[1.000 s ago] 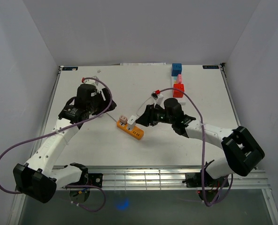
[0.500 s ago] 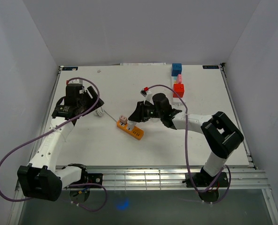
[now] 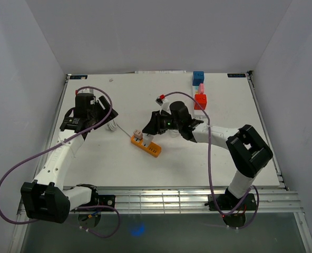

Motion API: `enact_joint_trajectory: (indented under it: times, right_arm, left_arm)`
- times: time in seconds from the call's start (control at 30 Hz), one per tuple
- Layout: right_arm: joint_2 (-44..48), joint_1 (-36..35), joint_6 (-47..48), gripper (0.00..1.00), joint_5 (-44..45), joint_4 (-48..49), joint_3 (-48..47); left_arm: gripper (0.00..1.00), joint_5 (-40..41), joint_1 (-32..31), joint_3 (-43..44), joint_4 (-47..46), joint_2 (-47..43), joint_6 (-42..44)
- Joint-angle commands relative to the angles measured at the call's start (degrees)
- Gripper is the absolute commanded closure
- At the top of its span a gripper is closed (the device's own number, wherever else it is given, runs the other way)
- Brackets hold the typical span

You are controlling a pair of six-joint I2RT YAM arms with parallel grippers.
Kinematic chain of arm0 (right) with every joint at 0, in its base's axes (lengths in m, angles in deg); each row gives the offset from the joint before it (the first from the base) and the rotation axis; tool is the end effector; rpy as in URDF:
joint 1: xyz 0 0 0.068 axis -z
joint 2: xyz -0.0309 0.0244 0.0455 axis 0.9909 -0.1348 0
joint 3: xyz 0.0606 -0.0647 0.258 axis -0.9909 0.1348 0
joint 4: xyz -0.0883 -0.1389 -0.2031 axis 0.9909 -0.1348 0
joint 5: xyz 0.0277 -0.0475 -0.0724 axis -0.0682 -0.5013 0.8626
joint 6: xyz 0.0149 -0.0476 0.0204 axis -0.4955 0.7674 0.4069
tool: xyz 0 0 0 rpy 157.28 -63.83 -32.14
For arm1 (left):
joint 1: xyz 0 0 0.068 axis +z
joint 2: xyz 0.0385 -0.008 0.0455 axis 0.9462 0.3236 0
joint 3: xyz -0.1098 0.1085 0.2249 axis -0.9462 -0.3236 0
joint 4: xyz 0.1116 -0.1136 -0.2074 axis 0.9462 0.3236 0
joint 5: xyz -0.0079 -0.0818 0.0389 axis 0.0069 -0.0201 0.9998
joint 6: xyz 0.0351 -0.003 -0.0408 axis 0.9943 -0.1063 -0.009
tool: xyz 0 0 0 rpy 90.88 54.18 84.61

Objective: Insert the plug

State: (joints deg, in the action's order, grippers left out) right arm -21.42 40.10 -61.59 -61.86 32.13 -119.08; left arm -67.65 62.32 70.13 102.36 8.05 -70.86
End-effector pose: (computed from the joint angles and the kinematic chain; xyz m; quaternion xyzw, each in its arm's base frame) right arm 0.2739 0.2686 0.2171 -0.1991 0.7833 0.4805 0.3406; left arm 0.2441 -0.0395 0.3127 -0.2063 0.8879 -0.1764 0.3714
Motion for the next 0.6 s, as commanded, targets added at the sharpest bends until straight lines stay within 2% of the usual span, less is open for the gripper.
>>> enact_joint_trajectory:
  times: [0.0,0.17,0.4,0.57]
  right_arm:
    - [6.09,-0.39,4.01,0.56,0.95,-2.6,-2.27]
    - [13.12,-0.39,9.28,0.51,3.94,-6.12,2.21]
    - [21.56,-0.47,14.82,0.52,8.86,-12.1,12.66]
    - [27.27,-1.27,15.36,0.52,12.46,-13.16,22.14]
  left_arm:
    - [0.21,-0.01,0.27,-0.62,-1.48,-0.73,-0.77]
    - [0.21,1.75,0.18,-0.18,-0.86,-2.23,-0.69]
    - [0.21,6.23,0.27,-0.1,-0.43,-6.8,0.01]
    - [0.2,8.87,0.18,0.35,-0.07,-11.98,0.63]
